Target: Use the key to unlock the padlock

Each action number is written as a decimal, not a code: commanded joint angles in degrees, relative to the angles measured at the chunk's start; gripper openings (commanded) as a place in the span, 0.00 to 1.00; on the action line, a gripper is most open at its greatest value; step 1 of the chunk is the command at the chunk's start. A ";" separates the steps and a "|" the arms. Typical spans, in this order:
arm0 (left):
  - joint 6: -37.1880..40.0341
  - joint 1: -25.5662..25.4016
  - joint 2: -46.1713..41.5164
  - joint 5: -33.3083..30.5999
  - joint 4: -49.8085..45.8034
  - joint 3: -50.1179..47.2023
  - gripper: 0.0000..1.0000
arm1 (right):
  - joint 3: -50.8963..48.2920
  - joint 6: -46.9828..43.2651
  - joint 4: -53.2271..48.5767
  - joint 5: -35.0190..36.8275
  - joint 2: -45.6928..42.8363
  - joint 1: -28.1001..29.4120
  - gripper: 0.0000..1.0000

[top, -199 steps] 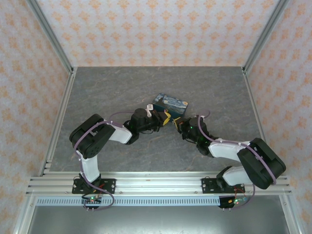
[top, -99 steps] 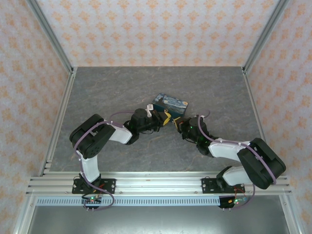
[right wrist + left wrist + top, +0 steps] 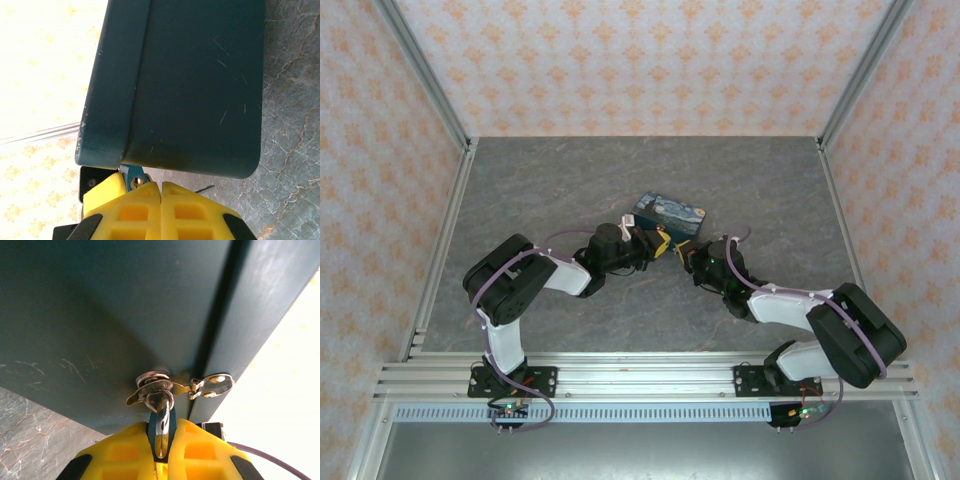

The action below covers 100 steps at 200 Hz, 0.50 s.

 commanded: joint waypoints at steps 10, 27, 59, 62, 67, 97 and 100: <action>0.58 -0.45 0.54 -0.05 3.28 0.15 0.00 | 2.23 -1.08 0.21 1.38 -0.39 0.38 0.00; 0.72 -0.58 0.53 0.04 3.03 0.34 0.00 | 2.47 -1.10 0.30 1.27 -0.12 0.34 0.00; 0.63 -0.71 0.53 -0.01 3.20 0.31 0.00 | 2.66 -1.26 0.03 1.47 0.00 0.32 0.00; 0.63 -0.71 0.53 0.10 3.17 0.33 0.00 | 2.65 -1.28 0.12 1.47 0.04 0.37 0.00; 0.58 -0.71 0.49 0.04 3.10 0.34 0.00 | 2.65 -1.26 0.11 1.47 0.17 0.31 0.00; 0.46 -0.94 0.01 0.04 3.01 0.68 0.00 | 2.82 -1.22 0.54 1.37 0.93 0.35 0.00; 0.46 -0.97 -0.04 0.08 2.99 0.69 0.00 | 2.83 -1.20 0.62 1.38 1.01 0.34 0.00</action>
